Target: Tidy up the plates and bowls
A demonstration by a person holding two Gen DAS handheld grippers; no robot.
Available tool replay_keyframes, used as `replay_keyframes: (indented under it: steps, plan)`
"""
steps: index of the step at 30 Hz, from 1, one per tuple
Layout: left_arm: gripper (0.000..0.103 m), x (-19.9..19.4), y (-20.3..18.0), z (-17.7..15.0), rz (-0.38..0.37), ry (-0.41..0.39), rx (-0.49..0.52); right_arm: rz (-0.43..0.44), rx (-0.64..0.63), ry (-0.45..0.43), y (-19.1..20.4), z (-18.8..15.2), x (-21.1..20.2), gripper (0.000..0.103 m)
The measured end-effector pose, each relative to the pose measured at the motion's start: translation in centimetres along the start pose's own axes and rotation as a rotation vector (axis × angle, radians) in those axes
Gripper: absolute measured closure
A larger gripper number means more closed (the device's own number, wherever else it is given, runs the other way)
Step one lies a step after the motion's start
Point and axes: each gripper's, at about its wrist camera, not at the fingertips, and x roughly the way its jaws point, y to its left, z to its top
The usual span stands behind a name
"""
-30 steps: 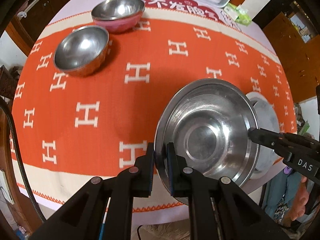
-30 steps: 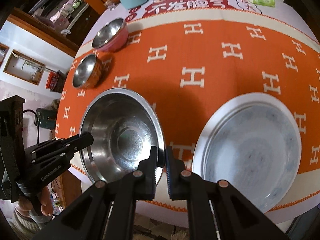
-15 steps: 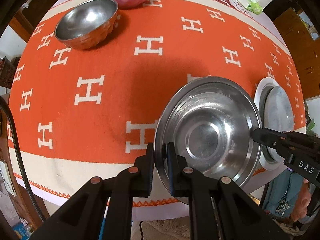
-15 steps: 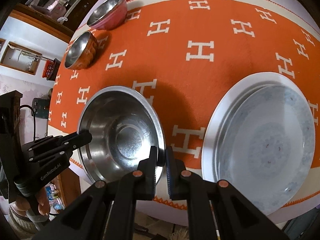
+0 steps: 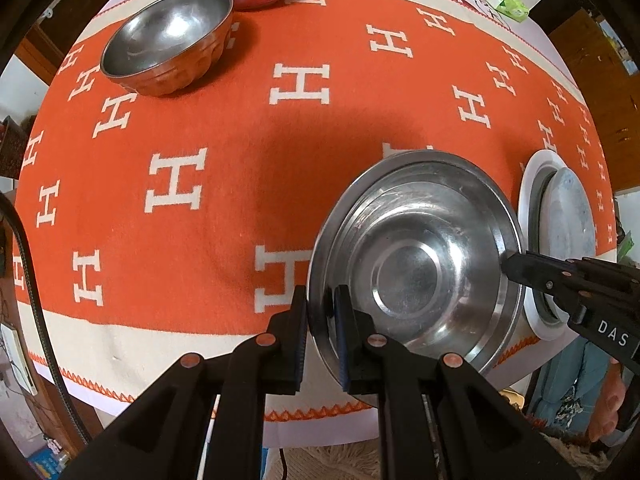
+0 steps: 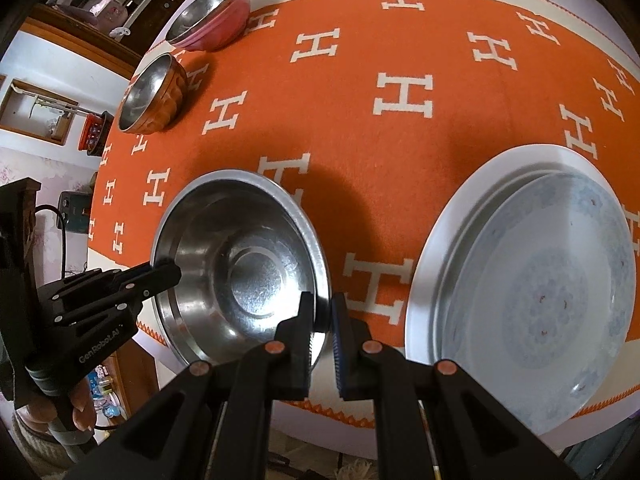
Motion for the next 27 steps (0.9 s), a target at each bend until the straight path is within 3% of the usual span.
replay_keyframes:
  steps: [20,25,27]
  plan:
    - [0.090,-0.14,-0.19,0.36,0.005,-0.016,-0.008,-0.001,-0.015,-0.004,0.17,0.11,0.05,0.093]
    - [0.071,-0.37,-0.09,0.41,-0.028,-0.026,-0.027,0.011,-0.016,-0.003,0.25,0.10,0.02,0.091]
    - [0.067,-0.71,-0.25,0.50,-0.012,-0.044,-0.020,0.004,-0.017,-0.012,0.24,0.10,-0.11,0.085]
